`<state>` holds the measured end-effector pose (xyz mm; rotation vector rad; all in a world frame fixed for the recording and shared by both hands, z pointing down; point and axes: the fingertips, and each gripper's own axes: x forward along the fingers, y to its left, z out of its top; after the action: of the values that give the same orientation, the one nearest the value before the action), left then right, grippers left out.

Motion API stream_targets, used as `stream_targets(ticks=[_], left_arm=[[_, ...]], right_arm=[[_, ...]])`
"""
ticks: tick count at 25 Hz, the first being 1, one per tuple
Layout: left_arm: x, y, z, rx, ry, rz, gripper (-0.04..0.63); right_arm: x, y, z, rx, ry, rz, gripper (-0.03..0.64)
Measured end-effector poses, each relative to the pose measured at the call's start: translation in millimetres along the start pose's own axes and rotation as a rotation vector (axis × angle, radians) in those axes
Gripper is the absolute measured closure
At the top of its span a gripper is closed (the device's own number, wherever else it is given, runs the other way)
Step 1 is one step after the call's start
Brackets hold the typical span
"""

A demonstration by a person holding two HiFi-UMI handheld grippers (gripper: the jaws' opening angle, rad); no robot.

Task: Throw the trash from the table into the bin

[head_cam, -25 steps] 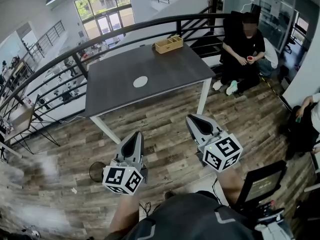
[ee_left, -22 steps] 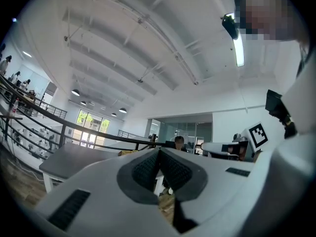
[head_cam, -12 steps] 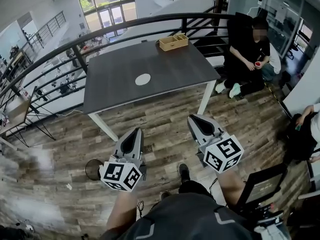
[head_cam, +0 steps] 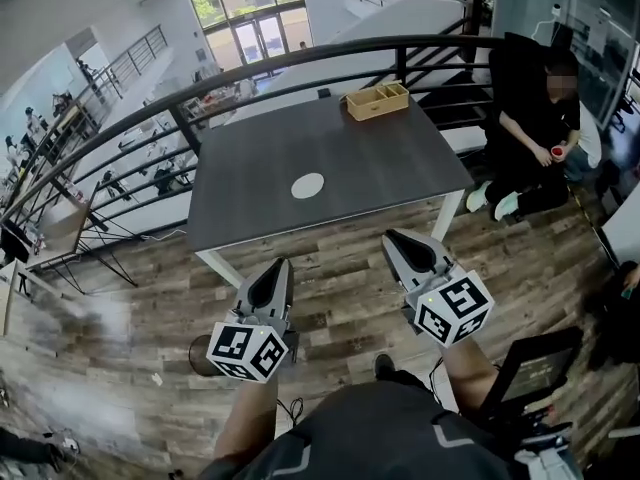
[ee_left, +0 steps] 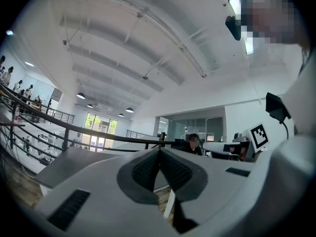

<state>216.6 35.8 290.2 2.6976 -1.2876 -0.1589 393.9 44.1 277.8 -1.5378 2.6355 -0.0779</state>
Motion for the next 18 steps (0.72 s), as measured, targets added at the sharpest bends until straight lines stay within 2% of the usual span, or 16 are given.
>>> stream_targets(ticks=[7,13,18], left_arm=[[96,10,-3,0.017,0.017,0.063,0.586],[123,24,-3,0.013,0.028,0.12,0.586],[164,52,-20,0.009,0.064,0.131,0.586]], right_arm=[[55,-95,-1,0.012,-0.006,0.074,0.604],[82,-125,0,0.005,-0.012,0.123,0.603],[128,-156,-15,0.017,-0.009,0.154,0.6]])
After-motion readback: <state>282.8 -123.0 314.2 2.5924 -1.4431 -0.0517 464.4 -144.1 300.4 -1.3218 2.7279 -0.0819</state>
